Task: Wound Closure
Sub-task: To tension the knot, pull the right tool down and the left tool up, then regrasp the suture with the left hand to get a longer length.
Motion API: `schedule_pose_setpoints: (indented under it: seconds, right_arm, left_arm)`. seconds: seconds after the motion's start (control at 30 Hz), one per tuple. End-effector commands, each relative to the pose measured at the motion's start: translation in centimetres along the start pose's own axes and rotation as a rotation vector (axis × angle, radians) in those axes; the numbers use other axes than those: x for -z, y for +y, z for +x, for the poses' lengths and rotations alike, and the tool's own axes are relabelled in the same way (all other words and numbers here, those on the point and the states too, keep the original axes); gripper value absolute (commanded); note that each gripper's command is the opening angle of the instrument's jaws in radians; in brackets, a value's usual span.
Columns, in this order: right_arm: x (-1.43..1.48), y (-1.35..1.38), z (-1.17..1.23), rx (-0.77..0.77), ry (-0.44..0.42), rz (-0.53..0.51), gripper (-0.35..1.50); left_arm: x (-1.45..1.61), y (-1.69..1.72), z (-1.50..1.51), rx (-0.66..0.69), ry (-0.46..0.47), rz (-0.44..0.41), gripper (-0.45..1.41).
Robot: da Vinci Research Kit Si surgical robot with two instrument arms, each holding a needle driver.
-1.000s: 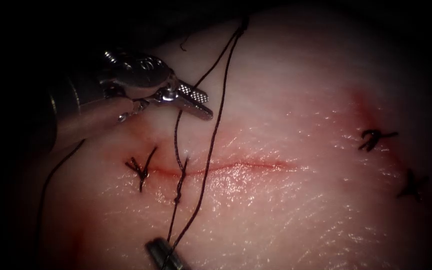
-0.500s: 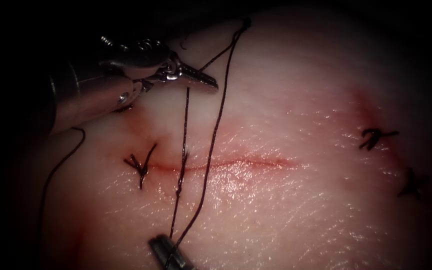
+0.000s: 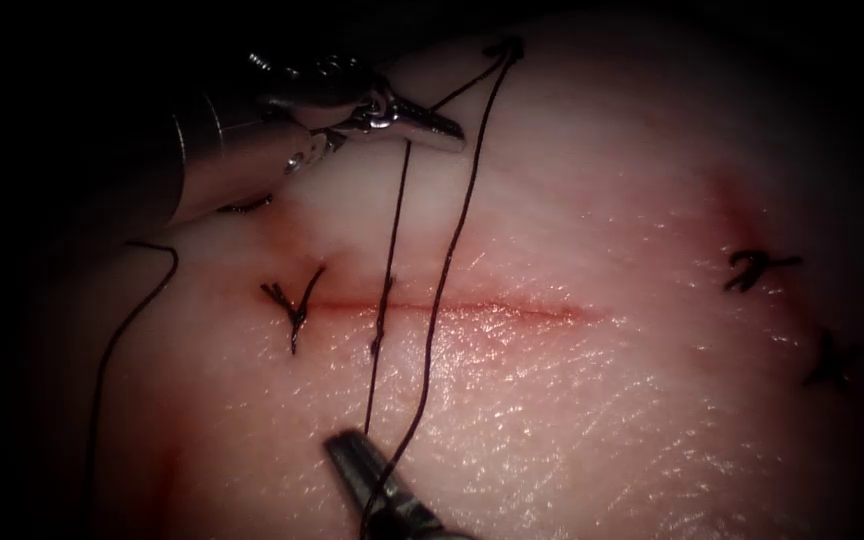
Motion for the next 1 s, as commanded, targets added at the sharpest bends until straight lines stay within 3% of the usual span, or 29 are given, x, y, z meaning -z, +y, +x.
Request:
schedule_pose_setpoints:
  seconds: [0.03, 0.27, 0.43, 0.47, 0.53, 0.6, 0.7, 0.83, 1.0]
  right_arm:
    - [-0.10, -0.09, 0.00, 0.000, 0.002, 0.004, -0.35]
    - [-0.10, -0.06, 0.08, 0.007, 0.042, 0.064, -0.35]
    - [-0.01, -0.01, 0.15, 0.021, 0.051, 0.075, -0.28]
    - [0.00, 0.01, 0.16, 0.020, 0.053, 0.076, 0.20]
    - [0.02, 0.03, 0.17, 0.019, 0.055, 0.078, 0.98]
    - [0.04, 0.06, 0.17, 0.022, 0.053, 0.101, 1.23]
    - [0.08, 0.14, 0.19, 0.022, 0.050, 0.117, 1.36]
    - [0.21, 0.34, 0.26, 0.054, 0.022, 0.160, 1.33]
    - [0.50, 0.74, 0.41, 0.074, 0.004, 0.165, 1.33]
  left_arm:
    - [-0.02, -0.07, 0.09, -0.008, 0.004, 0.000, -0.45]
    - [0.11, 0.16, 0.01, -0.015, 0.001, -0.034, -0.45]
    - [0.32, 0.39, 0.10, -0.025, 0.052, -0.060, -0.45]
    - [0.37, 0.42, 0.13, -0.039, 0.063, -0.064, -0.45]
    - [0.47, 0.48, 0.22, -0.080, 0.097, -0.066, -0.45]
    - [0.55, 0.51, 0.32, -0.106, 0.134, -0.032, -0.45]
    - [0.59, 0.55, 0.41, -0.136, 0.150, 0.011, -0.45]
    - [0.54, 0.56, 0.47, -0.118, 0.134, 0.091, 0.27]
    - [0.48, 0.50, 0.46, -0.082, 0.102, 0.170, 0.56]
